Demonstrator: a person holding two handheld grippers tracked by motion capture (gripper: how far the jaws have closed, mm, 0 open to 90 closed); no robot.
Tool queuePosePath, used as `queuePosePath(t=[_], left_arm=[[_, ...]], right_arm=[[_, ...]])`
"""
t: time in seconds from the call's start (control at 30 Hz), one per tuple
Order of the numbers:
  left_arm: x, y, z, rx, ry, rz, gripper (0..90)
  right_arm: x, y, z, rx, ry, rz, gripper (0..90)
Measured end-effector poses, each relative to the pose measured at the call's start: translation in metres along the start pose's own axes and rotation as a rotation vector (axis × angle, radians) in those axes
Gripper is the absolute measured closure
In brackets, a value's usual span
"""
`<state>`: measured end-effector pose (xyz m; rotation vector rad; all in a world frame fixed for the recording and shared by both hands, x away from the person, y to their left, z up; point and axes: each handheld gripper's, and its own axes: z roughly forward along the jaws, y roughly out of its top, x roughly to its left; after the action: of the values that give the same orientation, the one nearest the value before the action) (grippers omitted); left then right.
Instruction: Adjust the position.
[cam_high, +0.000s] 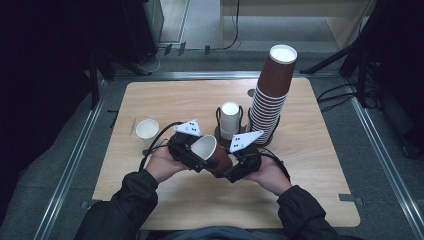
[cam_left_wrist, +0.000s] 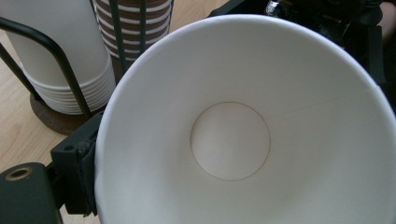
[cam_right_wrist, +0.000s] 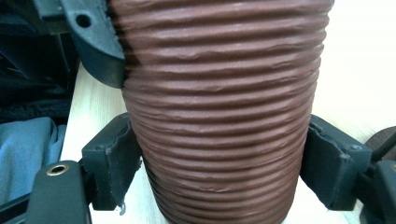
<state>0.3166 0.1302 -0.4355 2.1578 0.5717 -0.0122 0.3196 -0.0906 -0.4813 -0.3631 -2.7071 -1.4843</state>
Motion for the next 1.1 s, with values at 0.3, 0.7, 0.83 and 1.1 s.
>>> queuePosePath(t=[0.3,0.7,0.83,1.1], left_arm=[[0.002,0.001,-0.005,-0.005,-0.023,0.001,8.2],[0.009,-0.004,-0.021,-0.012,0.027,-0.009,8.3],[0.011,-0.007,-0.021,0.026,0.038,0.009,8.3],[0.013,-0.008,-0.021,0.060,0.076,0.019,8.3]], right_arm=[[0.001,0.001,-0.001,-0.007,0.004,-0.001,19.6],[-0.003,0.000,-0.007,0.037,0.007,0.027,14.4],[-0.002,-0.002,-0.011,0.060,-0.019,0.012,15.5],[0.001,-0.003,-0.021,0.049,-0.037,0.033,15.8]])
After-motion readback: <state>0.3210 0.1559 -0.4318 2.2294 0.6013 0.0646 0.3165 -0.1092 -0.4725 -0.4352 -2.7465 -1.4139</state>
